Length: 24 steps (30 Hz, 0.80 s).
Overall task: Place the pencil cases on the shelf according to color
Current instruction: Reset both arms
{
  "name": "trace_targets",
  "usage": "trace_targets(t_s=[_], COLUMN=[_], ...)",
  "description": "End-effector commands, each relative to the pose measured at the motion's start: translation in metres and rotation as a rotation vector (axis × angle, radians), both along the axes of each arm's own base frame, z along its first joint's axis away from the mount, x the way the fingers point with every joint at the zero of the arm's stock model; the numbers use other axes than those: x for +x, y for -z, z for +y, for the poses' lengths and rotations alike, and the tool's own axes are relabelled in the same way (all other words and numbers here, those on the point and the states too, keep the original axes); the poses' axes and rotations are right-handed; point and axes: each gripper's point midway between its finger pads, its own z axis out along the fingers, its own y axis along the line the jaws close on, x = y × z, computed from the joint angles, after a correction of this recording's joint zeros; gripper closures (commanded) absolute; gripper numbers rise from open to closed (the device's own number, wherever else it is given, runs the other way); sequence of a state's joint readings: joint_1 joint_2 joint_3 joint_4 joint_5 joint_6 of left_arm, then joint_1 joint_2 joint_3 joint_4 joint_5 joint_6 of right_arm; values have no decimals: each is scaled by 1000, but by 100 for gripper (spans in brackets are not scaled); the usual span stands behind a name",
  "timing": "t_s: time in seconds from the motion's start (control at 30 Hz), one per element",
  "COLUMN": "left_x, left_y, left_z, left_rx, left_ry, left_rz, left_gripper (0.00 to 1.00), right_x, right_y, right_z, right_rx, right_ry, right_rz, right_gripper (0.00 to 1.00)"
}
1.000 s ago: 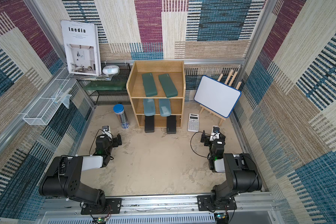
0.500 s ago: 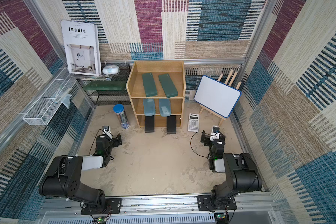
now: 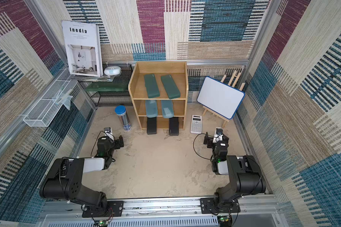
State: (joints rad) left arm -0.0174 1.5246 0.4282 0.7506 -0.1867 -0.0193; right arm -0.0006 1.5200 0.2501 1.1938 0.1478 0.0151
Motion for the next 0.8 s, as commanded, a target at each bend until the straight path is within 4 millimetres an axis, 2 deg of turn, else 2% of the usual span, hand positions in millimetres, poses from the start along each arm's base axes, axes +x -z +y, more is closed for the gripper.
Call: trace_targets(t_s=[0.0,0.17,0.2,0.23,0.3,0.37,0.5,0.77], left_x=[2,2,2,2,2,2,2,2], left_y=[-6,-6,-6,-5,-5,-5,-6,-6], left_z=[-1,-1,-1,-1,-1,-1,0,-1], left_rx=[0,0,1,1,1,1,-1,-2], left_ry=[5,5,5,7,7,6,6,7], left_rz=[-24,-24,-25,-24,-25,-24,-25,-25], left_gripper=[0,0,0,0,0,0,0,0], right_x=[1,1,2,3,1,0,4,4], right_y=[-5,-6,-5,-4,-6,-5,-4,-4], right_z=[1,1,8,23,25,25,11,11], right_rx=[-1,0,-8,-35,-39,-38,-9,-6], right_ry=[-4,-7,-46,-138,-155,-156,-84,-80], right_rz=[-19,-20,-17,-10,-25,-20,-6,-9], right_gripper=[1,1,1,1,0,1,1,1])
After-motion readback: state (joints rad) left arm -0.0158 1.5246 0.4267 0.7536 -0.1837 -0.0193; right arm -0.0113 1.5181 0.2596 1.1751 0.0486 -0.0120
